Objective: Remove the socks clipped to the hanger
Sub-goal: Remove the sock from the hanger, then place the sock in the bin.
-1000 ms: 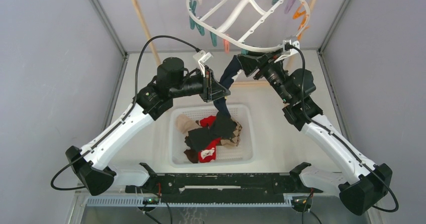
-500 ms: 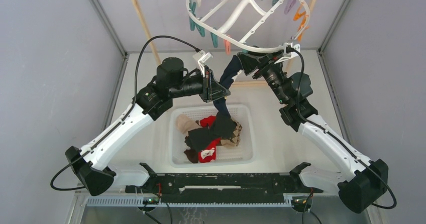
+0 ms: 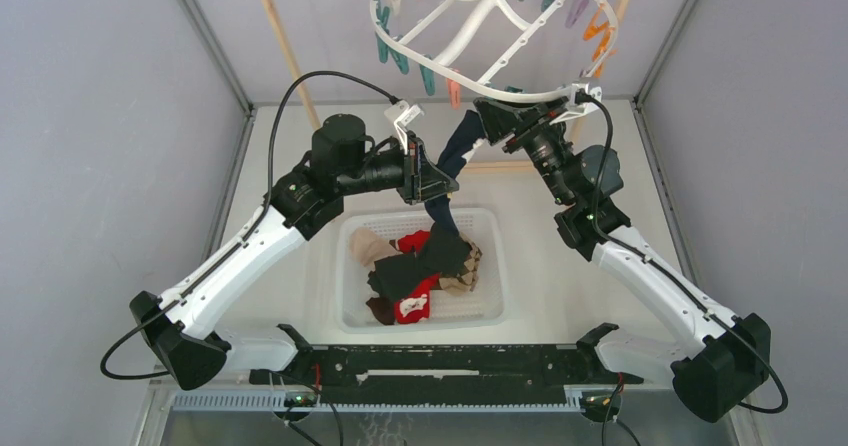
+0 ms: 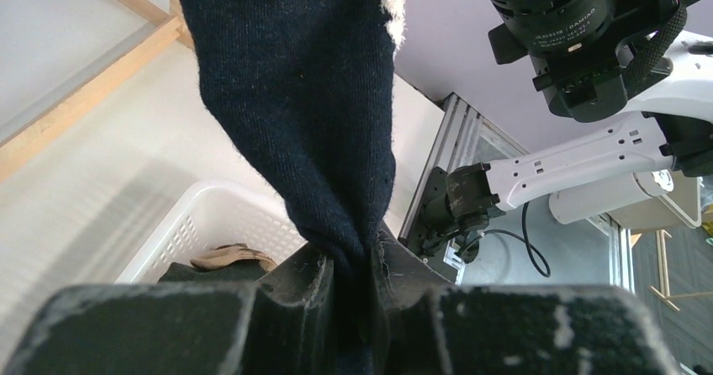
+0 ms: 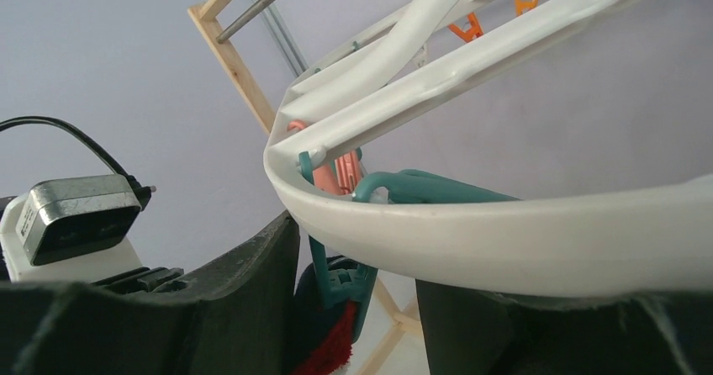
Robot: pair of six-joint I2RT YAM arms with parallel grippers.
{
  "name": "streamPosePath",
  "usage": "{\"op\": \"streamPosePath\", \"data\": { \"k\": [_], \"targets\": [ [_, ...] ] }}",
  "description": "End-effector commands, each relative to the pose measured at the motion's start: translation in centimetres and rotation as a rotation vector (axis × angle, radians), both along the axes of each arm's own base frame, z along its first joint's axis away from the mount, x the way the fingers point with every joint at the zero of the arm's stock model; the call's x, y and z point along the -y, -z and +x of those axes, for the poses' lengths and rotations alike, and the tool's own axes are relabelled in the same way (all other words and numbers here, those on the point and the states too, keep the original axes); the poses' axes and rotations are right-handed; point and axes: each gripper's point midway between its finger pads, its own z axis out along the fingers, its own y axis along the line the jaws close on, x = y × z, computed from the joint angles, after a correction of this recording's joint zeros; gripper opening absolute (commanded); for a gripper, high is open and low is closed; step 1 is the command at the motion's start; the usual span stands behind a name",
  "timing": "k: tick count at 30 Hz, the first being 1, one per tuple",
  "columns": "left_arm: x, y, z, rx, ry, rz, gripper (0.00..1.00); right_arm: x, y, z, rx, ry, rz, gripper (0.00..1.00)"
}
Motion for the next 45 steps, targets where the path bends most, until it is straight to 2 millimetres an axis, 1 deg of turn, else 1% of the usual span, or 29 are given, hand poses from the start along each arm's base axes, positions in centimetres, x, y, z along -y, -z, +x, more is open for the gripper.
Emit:
{"op": "streamPosePath", "data": {
  "k": [1,3,8,13,18,20,24,26,28,32,38,43,44,45],
  "targets": [
    [-0.5,-0.8,-0.7,0.033,0.017,-0.027,0.19,-0.1,-1.8,-0.6,0.048,-0.014,0.053,0.56],
    [-0.6,-0.8,-0.8,0.033,0.017,-0.029,0.19,0.0,-2.0,-0.6,0.053,-0.015,0.062,0.53],
    [-0.6,-0.7,-0.8,0.032,0.018,-0.032,0.18,0.1,-2.5,-0.7,0.064,-0.017,0.078,0.5],
    [-0.6,-0.8,-0.7,0.033,0.015,-0.032,0.18,0.0,-2.4,-0.6,0.06,-0.016,0.081,0.45],
    [-0.5,-0.7,-0.7,0.032,0.015,-0.031,0.19,-0.1,-2.4,-0.6,0.062,-0.02,0.077,0.29],
    [-0.6,-0.7,-0.6,0.032,0.013,-0.031,0.19,-0.1,-2.3,-0.6,0.062,-0.022,0.072,0.21],
    [-0.6,-0.8,-0.6,0.037,0.009,-0.032,0.18,-0.2,-2.0,-0.5,0.053,-0.021,0.064,0.14],
    [-0.8,-0.8,-0.6,0.04,0.002,-0.029,0.18,-0.1,-1.8,-0.4,0.049,-0.017,0.061,0.03],
    [-1.2,-0.7,-0.6,0.042,-0.009,-0.023,0.18,0.0,-1.7,-0.2,0.04,-0.01,0.061,0.02],
    [-2.8,-0.2,-0.6,0.039,-0.055,-0.017,0.19,0.0,-1.6,-0.2,0.038,-0.011,0.059,0.02],
    [-5.4,2.1,0.4,-0.017,-0.145,-0.007,0.2,0.3,-1.7,-0.3,0.036,-0.01,0.063,0.03],
    [-5.7,2.4,-0.2,-0.032,-0.131,-0.017,0.2,0.3,-1.7,-0.2,0.032,-0.011,0.066,0.04],
    [-5.8,2.5,-0.4,-0.033,-0.127,-0.019,0.2,0.2,-1.7,-0.2,0.031,-0.013,0.068,0.06],
    [-5.8,2.5,-0.5,-0.034,-0.126,-0.021,0.2,0.2,-1.6,-0.2,0.028,-0.014,0.067,0.1]
  ]
}}
